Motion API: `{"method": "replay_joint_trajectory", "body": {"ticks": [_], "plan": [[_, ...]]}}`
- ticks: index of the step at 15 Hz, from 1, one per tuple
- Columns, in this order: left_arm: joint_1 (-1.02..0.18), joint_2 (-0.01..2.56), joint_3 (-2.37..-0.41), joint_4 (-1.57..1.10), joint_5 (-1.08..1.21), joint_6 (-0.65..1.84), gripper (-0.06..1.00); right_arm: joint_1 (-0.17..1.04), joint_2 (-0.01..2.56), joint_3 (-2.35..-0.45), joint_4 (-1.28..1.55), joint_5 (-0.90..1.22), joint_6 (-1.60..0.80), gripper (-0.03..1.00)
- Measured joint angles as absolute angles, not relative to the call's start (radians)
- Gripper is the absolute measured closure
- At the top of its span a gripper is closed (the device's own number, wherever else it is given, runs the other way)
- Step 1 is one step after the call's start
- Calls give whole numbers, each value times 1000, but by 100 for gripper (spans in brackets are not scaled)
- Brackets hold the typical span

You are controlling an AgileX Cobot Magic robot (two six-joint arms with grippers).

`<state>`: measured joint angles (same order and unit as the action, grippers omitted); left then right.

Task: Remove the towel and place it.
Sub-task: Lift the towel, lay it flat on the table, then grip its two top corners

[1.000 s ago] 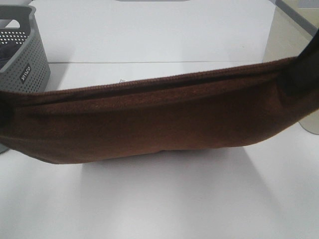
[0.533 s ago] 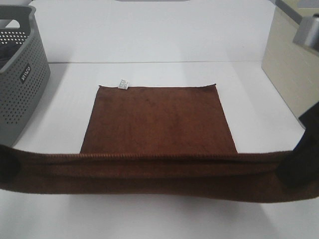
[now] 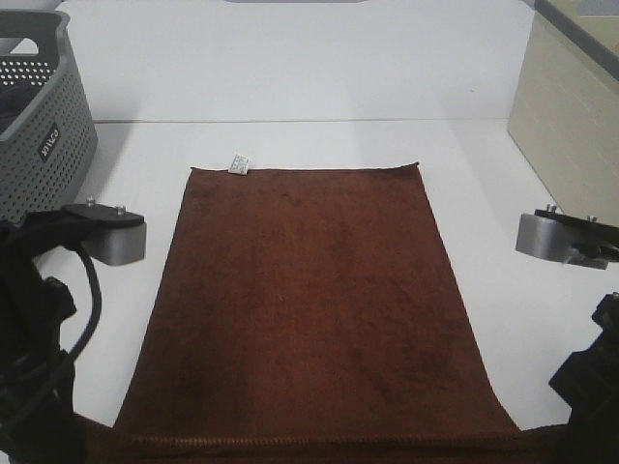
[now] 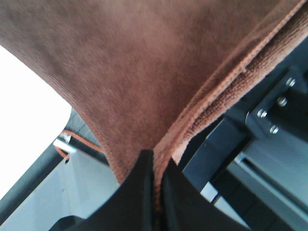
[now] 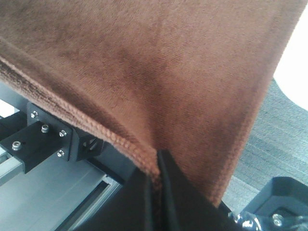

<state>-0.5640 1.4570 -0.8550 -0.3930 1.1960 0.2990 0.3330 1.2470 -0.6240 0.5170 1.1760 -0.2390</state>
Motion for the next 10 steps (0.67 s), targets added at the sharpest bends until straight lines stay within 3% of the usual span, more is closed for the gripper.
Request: {"method": "replay_joint_trajectory", "body": {"ticks": [8,10], "plan": [[-710,1590,-850,-451,1170,292,94,333,1342,-557,638,1056,-383,96],[-737,1625,-884,-461,1165,292,94,394,1376,-557,659,1017,-398,96]]}}
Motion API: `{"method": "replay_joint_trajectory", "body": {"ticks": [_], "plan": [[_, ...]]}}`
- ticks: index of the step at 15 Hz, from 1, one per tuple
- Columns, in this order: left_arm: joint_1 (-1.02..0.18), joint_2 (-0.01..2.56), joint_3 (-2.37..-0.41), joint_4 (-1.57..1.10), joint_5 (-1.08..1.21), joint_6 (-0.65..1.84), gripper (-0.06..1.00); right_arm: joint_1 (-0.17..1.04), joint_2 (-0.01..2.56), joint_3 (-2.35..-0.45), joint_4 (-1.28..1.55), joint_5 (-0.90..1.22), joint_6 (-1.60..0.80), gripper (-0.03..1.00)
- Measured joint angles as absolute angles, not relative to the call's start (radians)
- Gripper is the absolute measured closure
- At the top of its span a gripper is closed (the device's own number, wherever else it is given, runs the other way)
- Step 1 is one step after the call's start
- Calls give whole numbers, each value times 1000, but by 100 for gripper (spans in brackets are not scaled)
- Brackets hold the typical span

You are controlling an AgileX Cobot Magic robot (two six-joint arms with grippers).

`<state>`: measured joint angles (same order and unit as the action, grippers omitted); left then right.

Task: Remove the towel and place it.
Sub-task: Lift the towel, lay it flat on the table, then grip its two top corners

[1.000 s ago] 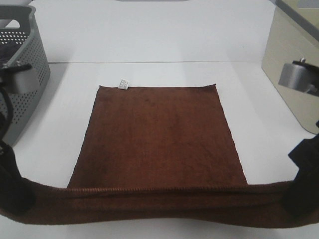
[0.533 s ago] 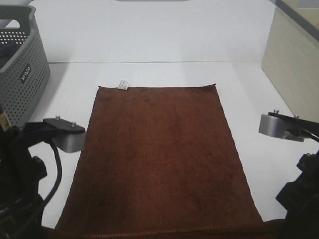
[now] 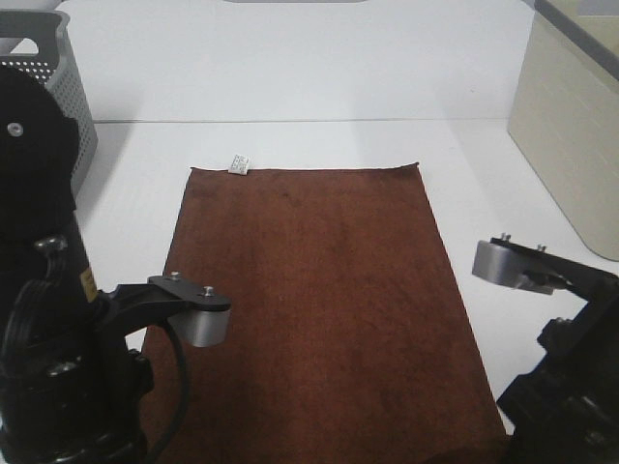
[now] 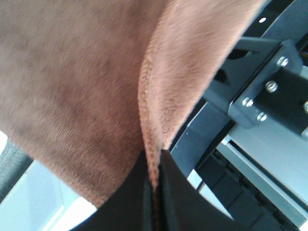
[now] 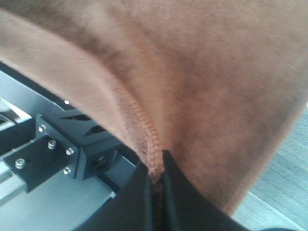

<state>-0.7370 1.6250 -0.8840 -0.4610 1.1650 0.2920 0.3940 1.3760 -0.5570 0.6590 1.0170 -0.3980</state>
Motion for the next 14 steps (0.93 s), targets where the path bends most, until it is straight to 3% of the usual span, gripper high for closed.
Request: {"method": "replay_joint_trajectory", "body": {"ticks": [3,10,12,14], "plan": [[-783,1676,-946,-471,1164,279,94,562,1432,-557,691,933,-380,96],[-845,1729,-960,-484,1176,234,94,592,1441,-557,691,921,-346,95],[-846,1729,-960,-504,1176,232,84,592,1441,-557,691,929,-337,85],[-846,1729,-960,-510,1176,209,60,592,1441,-557,691,929,-333,64]]}}
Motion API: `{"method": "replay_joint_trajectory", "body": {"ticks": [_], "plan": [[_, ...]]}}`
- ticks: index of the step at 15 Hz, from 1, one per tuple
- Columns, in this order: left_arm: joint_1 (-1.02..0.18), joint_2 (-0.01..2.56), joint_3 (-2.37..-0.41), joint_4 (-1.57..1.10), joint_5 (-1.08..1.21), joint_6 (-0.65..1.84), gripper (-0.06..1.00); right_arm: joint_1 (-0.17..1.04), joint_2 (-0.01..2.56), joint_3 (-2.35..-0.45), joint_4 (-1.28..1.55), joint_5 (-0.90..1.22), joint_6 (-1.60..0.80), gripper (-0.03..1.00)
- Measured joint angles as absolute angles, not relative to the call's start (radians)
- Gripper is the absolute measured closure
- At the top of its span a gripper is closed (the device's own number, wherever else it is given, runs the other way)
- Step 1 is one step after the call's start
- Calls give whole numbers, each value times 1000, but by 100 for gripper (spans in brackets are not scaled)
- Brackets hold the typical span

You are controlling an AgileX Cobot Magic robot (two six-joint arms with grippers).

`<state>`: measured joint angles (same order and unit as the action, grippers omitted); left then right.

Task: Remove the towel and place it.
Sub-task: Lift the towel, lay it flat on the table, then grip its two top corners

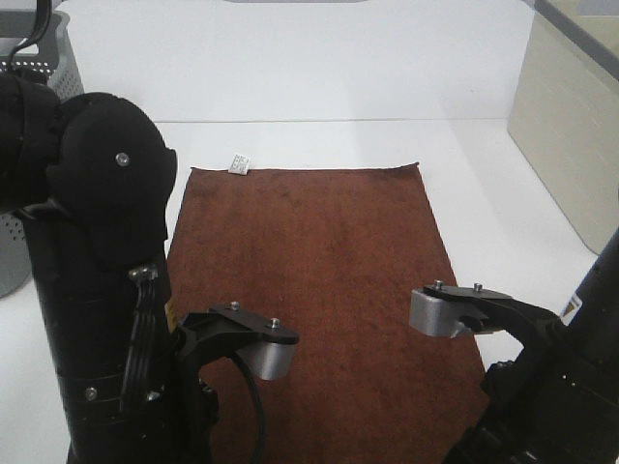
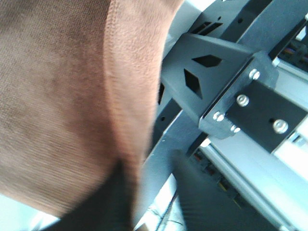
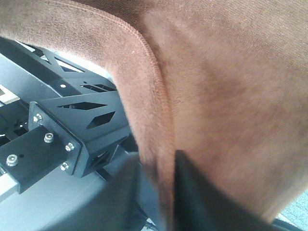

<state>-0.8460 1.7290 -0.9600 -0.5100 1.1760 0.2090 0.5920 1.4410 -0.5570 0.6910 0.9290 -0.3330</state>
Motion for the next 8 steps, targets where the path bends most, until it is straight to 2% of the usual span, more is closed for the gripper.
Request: {"method": "replay_joint_trajectory", "body": {"ticks": [2,3,4,8], "plan": [[-846,1729,-960,-510,1176,157,31,592,1441,-557,688,930,-298,36],[-846,1729,-960,-510,1176,149,19,592,1441,-557,684,935,-291,26],[-846,1729,-960,-510,1176,146,12,592,1441,-557,677,937,-287,20],[-846,1729,-961,-511,1176,142,8,592,1441,-575,667,938,-285,16]]}}
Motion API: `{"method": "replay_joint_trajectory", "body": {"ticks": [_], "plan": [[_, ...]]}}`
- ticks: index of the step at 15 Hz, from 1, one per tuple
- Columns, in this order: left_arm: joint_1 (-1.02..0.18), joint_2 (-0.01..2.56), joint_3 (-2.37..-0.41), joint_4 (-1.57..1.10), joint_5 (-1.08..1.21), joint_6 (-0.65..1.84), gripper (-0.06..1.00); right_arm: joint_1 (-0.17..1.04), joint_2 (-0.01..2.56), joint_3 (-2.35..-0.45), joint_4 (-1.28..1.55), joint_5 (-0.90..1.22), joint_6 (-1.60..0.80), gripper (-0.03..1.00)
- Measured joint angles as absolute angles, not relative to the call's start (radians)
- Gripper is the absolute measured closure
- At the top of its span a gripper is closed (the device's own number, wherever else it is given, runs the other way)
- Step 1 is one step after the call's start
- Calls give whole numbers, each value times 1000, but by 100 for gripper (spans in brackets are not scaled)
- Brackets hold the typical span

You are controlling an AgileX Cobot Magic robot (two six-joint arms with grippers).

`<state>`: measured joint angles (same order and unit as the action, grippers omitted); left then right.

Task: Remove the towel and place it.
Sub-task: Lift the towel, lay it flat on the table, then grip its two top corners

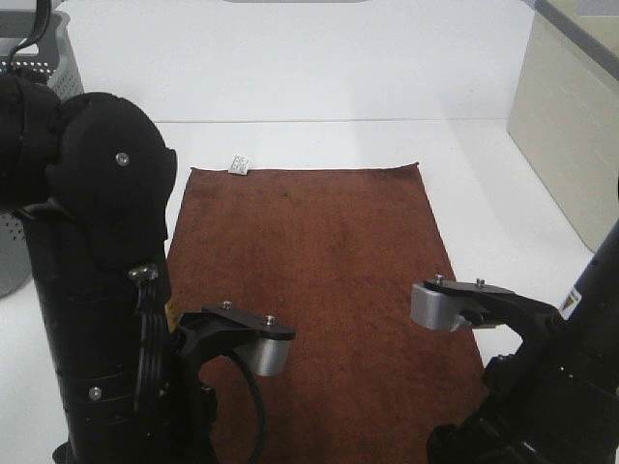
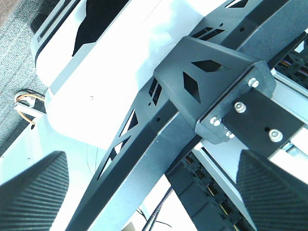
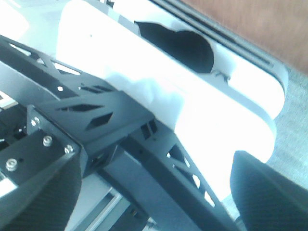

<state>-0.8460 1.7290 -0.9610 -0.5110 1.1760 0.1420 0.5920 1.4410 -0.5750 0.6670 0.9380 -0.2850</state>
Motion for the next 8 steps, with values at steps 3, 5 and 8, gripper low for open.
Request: {"method": "replay_joint_trajectory", "body": {"ticks": [3,5,8], "plan": [[-846,1729,-1033,-510,1200,142,8,589,1443,-653,614,939,-279,16],[-835,1729,-1114,-476,1206,142,8,529,1443,-711,560,941,-258,16],[-720,1729,-1211,-407,1208,139,8,294,1445,-826,528,1000,-286,16]]}}
